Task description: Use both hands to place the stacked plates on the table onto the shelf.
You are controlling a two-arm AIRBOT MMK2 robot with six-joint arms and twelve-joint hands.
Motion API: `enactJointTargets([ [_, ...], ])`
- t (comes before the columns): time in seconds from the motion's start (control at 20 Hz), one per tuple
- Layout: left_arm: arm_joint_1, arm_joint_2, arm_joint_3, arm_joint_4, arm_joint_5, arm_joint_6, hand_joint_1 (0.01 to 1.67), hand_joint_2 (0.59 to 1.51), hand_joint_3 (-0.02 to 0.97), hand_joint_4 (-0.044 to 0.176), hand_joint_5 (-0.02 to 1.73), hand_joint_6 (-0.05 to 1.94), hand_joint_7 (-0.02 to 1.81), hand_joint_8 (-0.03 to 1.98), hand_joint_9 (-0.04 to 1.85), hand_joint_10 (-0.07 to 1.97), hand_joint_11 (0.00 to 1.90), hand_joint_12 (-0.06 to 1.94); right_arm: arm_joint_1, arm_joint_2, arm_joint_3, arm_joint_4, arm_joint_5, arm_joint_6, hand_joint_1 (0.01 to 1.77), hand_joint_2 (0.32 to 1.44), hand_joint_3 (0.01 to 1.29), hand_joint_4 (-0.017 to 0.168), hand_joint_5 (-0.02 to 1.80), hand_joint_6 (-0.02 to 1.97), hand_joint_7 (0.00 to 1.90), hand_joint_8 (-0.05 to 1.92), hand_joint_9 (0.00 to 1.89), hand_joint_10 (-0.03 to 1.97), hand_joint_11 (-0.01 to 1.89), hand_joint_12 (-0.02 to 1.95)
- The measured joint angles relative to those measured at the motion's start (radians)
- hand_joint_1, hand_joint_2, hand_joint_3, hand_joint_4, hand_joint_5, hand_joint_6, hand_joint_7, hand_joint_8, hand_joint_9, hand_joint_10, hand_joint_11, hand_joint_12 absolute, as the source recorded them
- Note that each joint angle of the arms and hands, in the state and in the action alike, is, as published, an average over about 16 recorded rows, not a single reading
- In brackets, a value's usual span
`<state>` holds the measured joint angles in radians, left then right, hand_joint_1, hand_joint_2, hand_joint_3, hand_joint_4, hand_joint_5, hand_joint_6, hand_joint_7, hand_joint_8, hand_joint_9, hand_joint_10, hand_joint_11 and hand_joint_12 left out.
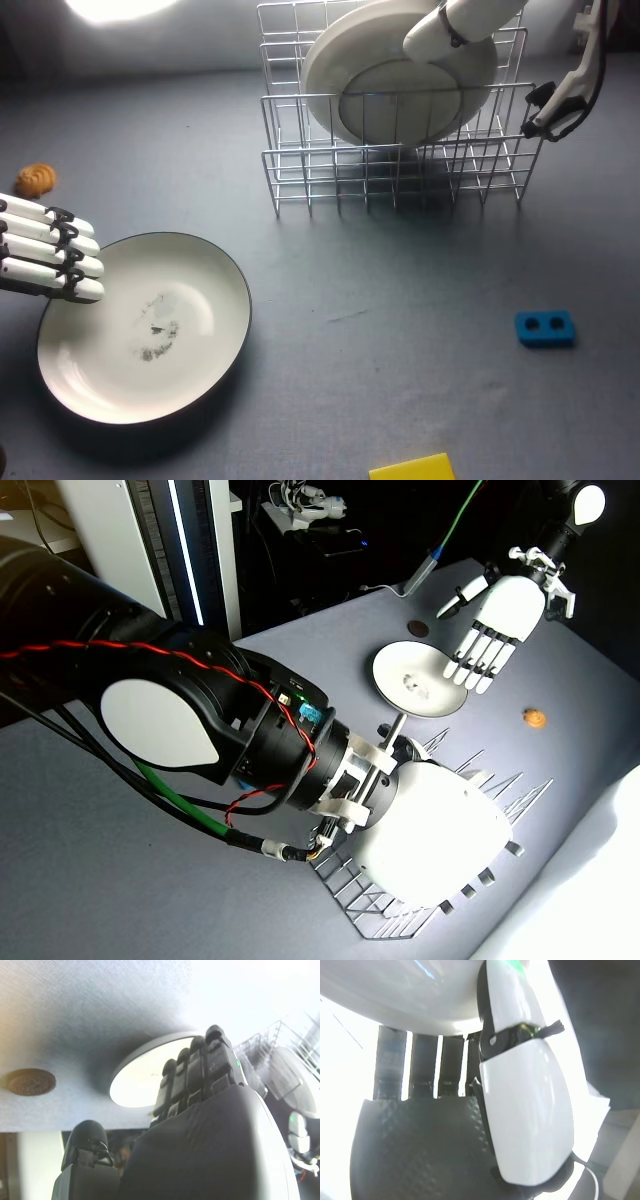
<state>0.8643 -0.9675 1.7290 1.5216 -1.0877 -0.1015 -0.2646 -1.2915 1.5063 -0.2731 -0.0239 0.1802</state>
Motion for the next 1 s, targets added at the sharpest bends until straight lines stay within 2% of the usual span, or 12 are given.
enactJointTargets([
  [0.1, 0.003, -0.002, 0.002, -0.001, 0.002, 0.000, 0.02, 1.171, 0.016, -0.002, 0.03, 0.02, 0.02, 0.00, 0.00, 0.00, 0.02, -0.01, -0.006, -0.003, 0.004, 0.002, 0.007, 0.000, 1.32, 1.05, 0.02, -0.009, 0.82, 0.97, 0.97, 0.71, 1.00, 0.72, 0.83, 1.02],
  [0.6, 0.023, -0.012, 0.012, -0.017, 0.013, 0.000, 0.02, 1.171, 0.015, -0.002, 0.03, 0.02, 0.02, 0.00, -0.02, -0.02, 0.02, 0.00, 0.001, -0.002, 0.008, 0.007, 0.046, -0.027, 1.19, 1.09, 0.02, -0.006, 0.77, 0.42, 0.92, 0.16, 0.91, 0.15, 0.54, 1.19],
  [0.7, 0.028, -0.013, 0.012, -0.018, 0.016, 0.000, 0.02, 1.172, 0.015, -0.002, 0.03, 0.02, 0.02, 0.00, -0.02, -0.02, 0.02, 0.00, 0.008, 0.002, 0.008, 0.007, 0.058, -0.043, 1.17, 1.08, 0.02, -0.005, 0.76, 0.29, 0.91, 0.05, 0.90, 0.10, 0.48, 1.21],
  [0.85, 0.037, -0.017, 0.013, -0.017, 0.022, -0.001, 0.01, 1.174, 0.015, -0.002, 0.03, 0.02, 0.02, 0.00, -0.02, -0.03, 0.02, 0.00, 0.022, 0.010, 0.002, 0.008, 0.083, -0.085, 1.16, 1.07, 0.02, -0.004, 0.76, 0.12, 0.89, 0.02, 0.87, 0.07, 0.41, 1.24],
  [1.0, 0.047, -0.020, 0.014, -0.015, 0.028, -0.002, 0.01, 1.177, 0.015, -0.003, 0.03, 0.01, 0.02, 0.00, -0.02, -0.03, 0.02, 0.00, 0.041, 0.024, -0.017, 0.008, 0.117, -0.168, 1.14, 1.07, 0.02, -0.004, 0.73, 0.09, 0.83, 0.01, 0.82, 0.05, 0.34, 1.25],
])
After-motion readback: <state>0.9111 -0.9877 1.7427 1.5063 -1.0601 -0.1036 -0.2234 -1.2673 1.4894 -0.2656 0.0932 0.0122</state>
